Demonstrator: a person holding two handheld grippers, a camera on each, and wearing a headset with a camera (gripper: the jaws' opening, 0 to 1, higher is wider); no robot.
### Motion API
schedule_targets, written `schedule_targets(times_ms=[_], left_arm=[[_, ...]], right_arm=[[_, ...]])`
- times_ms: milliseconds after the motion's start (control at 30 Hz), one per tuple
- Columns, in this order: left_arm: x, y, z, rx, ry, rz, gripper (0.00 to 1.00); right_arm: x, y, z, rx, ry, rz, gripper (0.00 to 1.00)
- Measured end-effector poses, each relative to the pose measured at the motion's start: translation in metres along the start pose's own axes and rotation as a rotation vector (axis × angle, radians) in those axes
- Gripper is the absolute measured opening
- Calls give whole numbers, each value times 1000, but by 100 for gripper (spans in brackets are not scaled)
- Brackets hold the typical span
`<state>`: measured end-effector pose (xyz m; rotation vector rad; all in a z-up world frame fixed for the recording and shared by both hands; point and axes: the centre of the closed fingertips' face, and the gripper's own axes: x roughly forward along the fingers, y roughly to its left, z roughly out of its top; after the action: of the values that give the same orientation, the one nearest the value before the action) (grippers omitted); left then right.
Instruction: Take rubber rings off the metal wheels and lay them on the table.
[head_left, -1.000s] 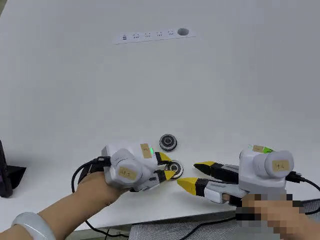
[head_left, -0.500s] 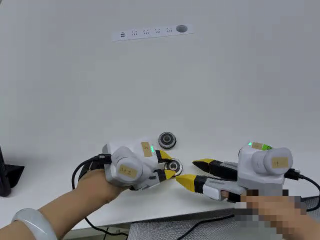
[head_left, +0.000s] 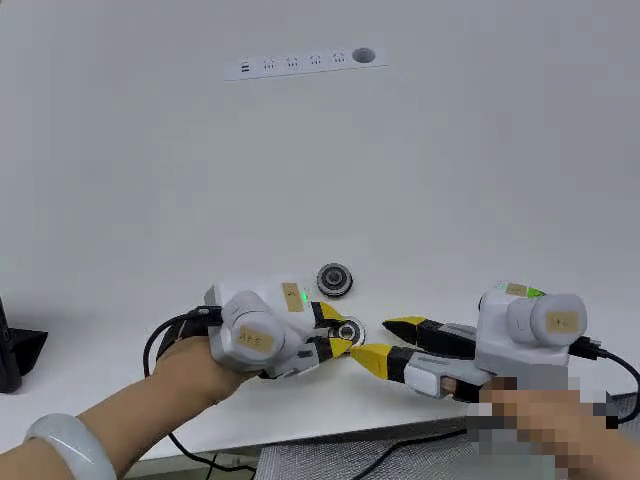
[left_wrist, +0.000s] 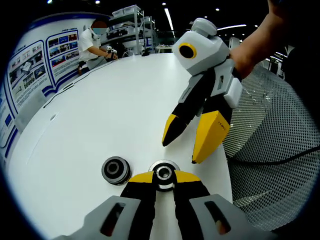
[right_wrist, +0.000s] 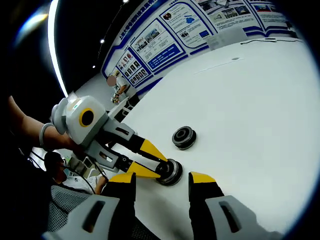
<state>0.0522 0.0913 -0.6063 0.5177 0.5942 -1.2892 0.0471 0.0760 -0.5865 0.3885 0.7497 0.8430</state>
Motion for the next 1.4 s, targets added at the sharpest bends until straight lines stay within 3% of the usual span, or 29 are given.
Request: schedule_targets(times_ms=[433, 800, 1000, 1400], left_arm=[[1, 0, 1, -3, -9, -8, 13], [2, 0, 1, 0, -9, -10, 12], [2, 1, 1, 5, -11, -11, 12], [3, 2, 1, 8, -15, -11, 12]], right_arm=[[2, -7, -1, 151, 11, -11, 33], [5, -10, -6, 220, 29, -24, 28], [8, -12, -4, 314, 17, -21, 26], [13, -14, -9, 380, 40, -20, 25]])
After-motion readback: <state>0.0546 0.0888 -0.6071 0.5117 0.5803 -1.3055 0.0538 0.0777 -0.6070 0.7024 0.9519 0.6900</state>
